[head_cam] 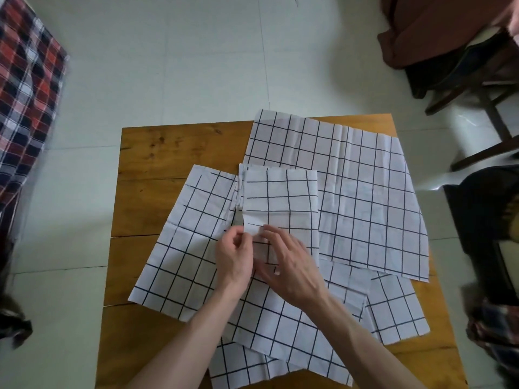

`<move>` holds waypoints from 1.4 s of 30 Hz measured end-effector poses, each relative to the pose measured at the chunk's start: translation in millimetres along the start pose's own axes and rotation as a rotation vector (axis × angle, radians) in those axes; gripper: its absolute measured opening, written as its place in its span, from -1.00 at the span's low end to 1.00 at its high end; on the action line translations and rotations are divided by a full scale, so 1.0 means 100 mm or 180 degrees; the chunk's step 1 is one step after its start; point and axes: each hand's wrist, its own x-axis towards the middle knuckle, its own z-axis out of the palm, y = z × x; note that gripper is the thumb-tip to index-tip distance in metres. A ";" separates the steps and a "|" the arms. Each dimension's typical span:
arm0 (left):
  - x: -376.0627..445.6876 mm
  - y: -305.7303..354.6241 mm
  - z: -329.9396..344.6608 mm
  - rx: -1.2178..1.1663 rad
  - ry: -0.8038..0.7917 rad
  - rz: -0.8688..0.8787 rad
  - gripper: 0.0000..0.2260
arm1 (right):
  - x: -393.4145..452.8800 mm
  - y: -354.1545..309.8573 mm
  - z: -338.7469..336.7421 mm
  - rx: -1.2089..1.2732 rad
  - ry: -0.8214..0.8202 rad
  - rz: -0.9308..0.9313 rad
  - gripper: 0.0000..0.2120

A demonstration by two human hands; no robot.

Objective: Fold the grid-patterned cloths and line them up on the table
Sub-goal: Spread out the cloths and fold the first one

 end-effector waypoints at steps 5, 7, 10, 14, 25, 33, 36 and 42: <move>0.07 -0.01 -0.02 0.0235 0.0360 0.0072 -0.87 | -0.02 0.32 -0.16 -0.0405 0.0274 0.0086 -0.58; 0.07 -0.01 -0.01 0.0363 0.0465 0.0165 -0.82 | -0.02 0.48 -0.21 -0.0543 0.0338 0.0158 -0.57; 0.06 -0.04 -0.02 0.0517 0.0641 0.0410 -0.75 | -0.03 0.64 -0.27 -0.0669 0.0335 0.0182 -0.56; 0.03 -0.11 0.03 0.1085 0.0743 0.0682 -0.64 | -0.09 0.75 -0.26 -0.0896 0.0125 0.0073 -0.53; -0.54 -0.43 0.45 0.3232 -0.0870 0.3363 -0.49 | -0.08 0.83 -0.38 -0.0604 0.0325 0.0203 -0.48; -0.68 -0.63 0.55 0.3843 -0.1312 0.3502 -0.44 | -0.02 1.12 -0.62 -0.1273 -0.0187 -0.0306 -0.42; -0.63 -0.69 0.41 0.3763 -0.1354 0.3626 -0.49 | -0.01 1.12 -0.64 -0.1491 -0.0177 -0.0352 -0.48; -0.42 -0.69 0.07 0.3930 -0.1007 0.3599 -0.48 | -0.14 1.08 -0.61 -0.1790 -0.0027 -0.0368 -0.52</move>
